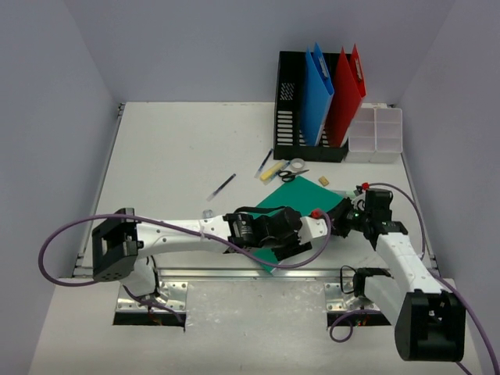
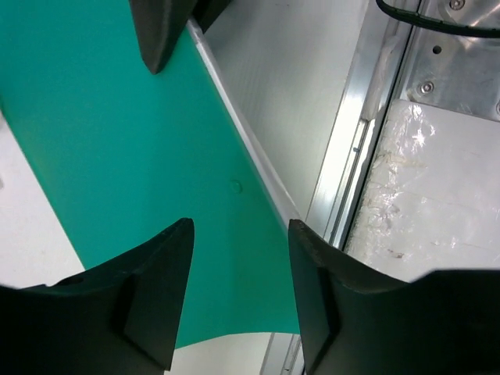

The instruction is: Organize the desk

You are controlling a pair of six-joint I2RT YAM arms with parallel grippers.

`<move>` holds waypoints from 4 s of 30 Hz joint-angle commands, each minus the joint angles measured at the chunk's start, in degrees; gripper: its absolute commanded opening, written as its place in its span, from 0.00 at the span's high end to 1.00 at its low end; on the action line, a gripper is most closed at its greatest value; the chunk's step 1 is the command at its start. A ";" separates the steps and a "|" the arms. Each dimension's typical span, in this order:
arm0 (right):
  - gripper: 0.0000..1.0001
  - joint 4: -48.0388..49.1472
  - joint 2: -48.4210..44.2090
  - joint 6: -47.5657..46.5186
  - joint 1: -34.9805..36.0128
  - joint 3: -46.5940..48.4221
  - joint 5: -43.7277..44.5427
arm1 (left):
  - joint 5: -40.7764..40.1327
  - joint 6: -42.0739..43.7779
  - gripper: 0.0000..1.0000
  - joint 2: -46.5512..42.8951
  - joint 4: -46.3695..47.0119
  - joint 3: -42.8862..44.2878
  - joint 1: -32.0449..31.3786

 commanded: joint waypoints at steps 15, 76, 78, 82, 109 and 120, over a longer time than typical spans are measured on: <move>1.00 11.08 -13.24 -22.25 0.16 11.26 -14.77 | 30.56 -11.52 0.00 -21.73 -3.52 3.18 39.23; 0.98 12.93 -0.95 -80.83 15.08 14.11 -26.68 | 61.88 5.03 0.12 -20.85 13.37 -20.07 53.55; 0.73 12.67 -0.52 -81.51 15.16 14.19 -26.63 | 62.12 7.16 0.15 -20.81 13.06 -21.37 53.47; 0.38 11.34 -0.67 -82.00 15.26 14.01 -26.30 | 62.39 8.00 0.17 -21.22 13.79 -22.54 53.47; 1.00 19.19 -2.10 -67.18 17.44 15.14 -20.80 | 52.59 0.23 0.11 -23.00 14.58 -19.56 55.73; 1.00 27.29 -3.76 -45.52 17.38 26.10 -7.90 | 31.69 -19.08 0.00 -32.42 9.35 -7.98 66.74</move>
